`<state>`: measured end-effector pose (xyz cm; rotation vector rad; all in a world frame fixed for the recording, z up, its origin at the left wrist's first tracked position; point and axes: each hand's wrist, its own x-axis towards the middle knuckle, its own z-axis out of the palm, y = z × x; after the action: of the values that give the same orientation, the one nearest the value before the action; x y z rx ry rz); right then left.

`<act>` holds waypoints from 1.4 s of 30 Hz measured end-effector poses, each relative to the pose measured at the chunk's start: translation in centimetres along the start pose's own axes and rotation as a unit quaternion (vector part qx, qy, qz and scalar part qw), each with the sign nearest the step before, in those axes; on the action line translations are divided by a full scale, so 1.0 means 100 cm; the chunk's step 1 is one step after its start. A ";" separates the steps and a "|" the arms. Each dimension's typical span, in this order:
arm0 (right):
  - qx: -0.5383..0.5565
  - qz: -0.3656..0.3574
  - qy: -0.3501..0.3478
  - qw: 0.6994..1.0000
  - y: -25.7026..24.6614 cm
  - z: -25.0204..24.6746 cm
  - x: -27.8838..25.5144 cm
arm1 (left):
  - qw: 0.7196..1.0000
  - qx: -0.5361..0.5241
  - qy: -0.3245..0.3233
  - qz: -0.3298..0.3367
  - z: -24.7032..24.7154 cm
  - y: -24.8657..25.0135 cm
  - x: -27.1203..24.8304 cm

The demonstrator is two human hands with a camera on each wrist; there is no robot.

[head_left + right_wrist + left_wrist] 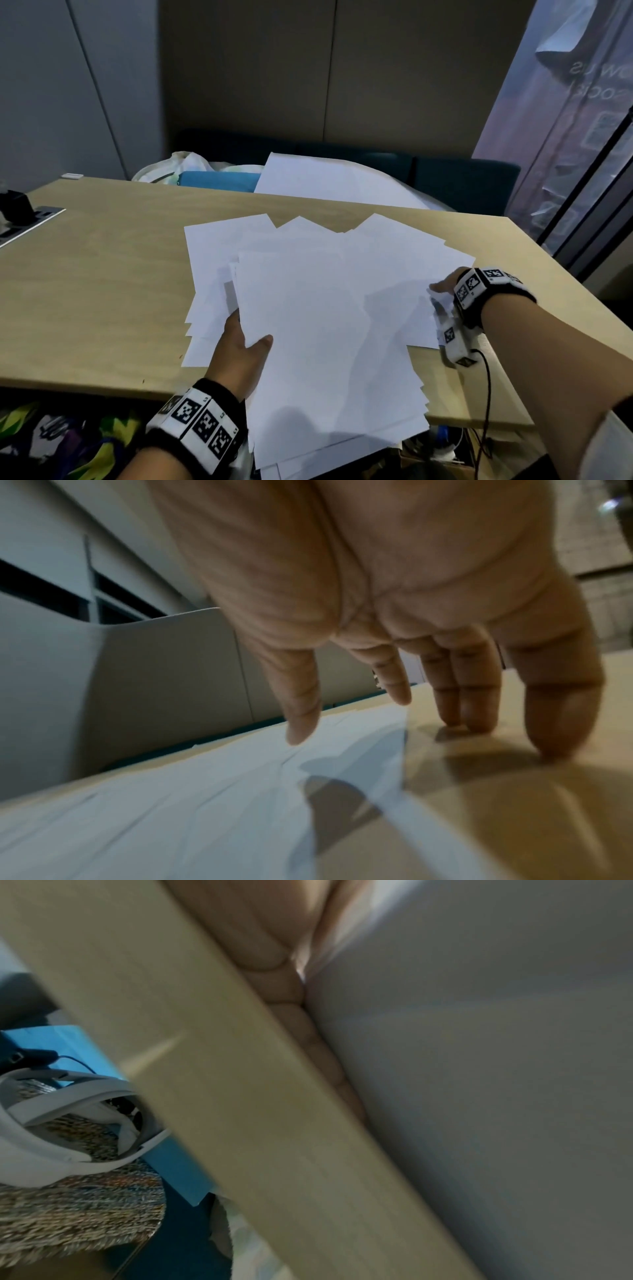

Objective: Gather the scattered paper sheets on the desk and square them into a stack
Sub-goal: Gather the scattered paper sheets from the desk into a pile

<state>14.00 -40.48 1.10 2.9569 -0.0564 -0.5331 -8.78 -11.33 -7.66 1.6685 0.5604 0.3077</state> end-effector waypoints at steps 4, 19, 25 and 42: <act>-0.011 -0.048 0.008 0.999 -0.011 0.004 0.030 | 1.000 -0.008 0.005 -0.002 0.001 0.004 -0.004; 0.007 -0.060 0.057 0.997 -0.051 0.000 0.019 | 1.000 -0.001 0.025 -0.015 0.003 0.001 -0.001; 0.307 -0.043 0.116 0.944 -0.037 -0.006 0.017 | 1.000 -0.002 0.023 -0.006 0.004 0.003 -0.001; 0.500 -0.084 0.402 0.763 0.002 -0.092 -0.030 | 1.000 0.003 0.017 -0.006 0.004 0.004 -0.001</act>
<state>14.47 -39.30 10.73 3.8864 0.0304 1.1948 -8.58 -11.75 -7.28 1.6685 0.5970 0.3269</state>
